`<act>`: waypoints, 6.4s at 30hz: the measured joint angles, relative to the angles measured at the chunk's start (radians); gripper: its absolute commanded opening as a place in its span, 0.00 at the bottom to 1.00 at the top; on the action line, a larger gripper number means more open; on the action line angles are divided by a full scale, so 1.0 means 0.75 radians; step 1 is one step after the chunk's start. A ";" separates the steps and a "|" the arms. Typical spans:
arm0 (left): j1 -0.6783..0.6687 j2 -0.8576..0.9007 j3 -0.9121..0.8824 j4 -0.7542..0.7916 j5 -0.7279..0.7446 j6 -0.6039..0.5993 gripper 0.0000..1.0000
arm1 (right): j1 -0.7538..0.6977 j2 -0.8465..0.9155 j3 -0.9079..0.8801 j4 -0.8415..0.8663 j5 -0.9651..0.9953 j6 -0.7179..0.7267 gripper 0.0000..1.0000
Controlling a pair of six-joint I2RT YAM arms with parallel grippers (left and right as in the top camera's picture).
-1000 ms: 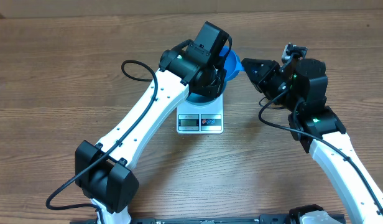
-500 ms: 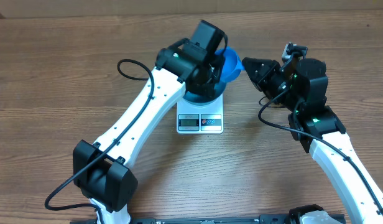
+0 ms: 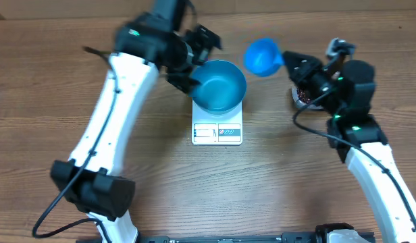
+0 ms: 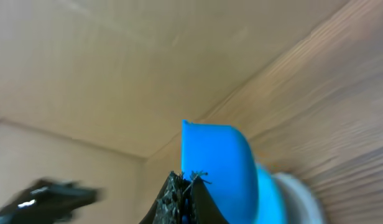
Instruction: Scoop item into bowl and weigh 150g on scale
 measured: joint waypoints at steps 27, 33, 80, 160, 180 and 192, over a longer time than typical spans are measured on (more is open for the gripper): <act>-0.182 -0.001 0.252 -0.439 -0.347 1.457 1.00 | -0.293 -0.007 0.738 -1.284 0.165 -0.959 0.04; -0.351 0.000 0.018 -0.381 -0.439 1.545 0.04 | -0.293 -0.007 0.738 -1.290 0.196 -0.970 0.04; -0.520 -0.334 -1.375 1.083 -0.410 1.690 0.04 | -0.293 -0.007 0.738 -1.315 0.319 -0.973 0.04; -0.514 -0.185 -1.567 1.457 -0.642 1.641 0.04 | -0.293 -0.007 0.738 -1.390 0.351 -0.973 0.04; -0.514 -0.165 -1.567 1.460 -0.652 1.626 0.04 | -0.293 -0.007 0.738 -1.391 0.355 -0.974 0.04; -0.513 -0.157 -1.567 1.485 -0.662 1.626 0.04 | -0.293 -0.007 0.738 -1.390 0.355 -0.973 0.04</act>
